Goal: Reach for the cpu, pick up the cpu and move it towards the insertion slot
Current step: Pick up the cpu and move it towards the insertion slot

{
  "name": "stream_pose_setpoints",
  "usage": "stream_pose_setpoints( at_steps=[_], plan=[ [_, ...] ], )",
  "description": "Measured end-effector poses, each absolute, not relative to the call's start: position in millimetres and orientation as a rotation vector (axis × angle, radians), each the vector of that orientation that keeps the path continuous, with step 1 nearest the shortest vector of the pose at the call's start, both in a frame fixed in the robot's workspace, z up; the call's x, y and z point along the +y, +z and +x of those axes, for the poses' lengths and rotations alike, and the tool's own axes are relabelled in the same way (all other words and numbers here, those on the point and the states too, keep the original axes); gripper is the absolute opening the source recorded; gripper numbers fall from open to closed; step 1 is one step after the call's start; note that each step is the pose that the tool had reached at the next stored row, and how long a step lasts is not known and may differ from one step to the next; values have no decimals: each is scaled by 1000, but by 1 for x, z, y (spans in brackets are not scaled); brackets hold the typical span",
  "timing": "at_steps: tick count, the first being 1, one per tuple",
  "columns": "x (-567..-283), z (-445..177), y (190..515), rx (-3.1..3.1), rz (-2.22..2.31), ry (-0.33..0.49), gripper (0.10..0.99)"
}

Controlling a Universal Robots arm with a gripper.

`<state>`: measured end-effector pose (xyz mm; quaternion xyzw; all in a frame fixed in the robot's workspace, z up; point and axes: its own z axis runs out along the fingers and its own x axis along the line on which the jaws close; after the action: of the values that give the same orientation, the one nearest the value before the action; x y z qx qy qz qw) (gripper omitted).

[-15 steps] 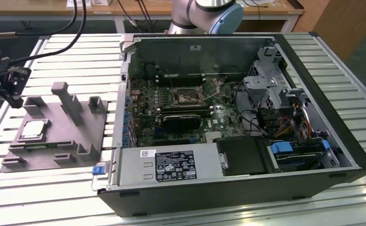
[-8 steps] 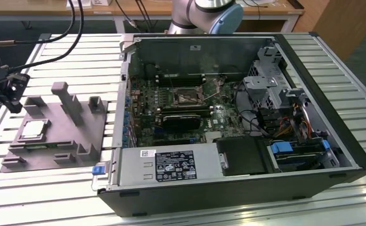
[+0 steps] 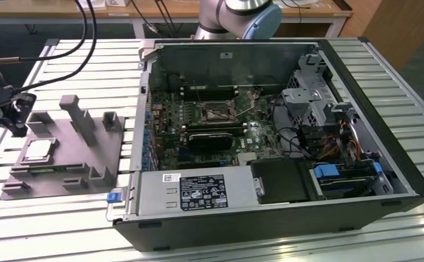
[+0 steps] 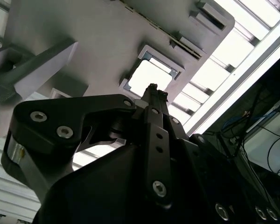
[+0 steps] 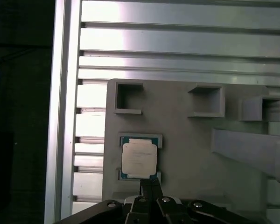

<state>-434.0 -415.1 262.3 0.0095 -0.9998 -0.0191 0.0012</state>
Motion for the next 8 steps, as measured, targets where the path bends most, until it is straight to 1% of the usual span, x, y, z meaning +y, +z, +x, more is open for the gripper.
stream_pose_setpoints(
  at_steps=[8],
  plan=[
    [-416,-434,248,-3138,30,-60,106]
  ],
)
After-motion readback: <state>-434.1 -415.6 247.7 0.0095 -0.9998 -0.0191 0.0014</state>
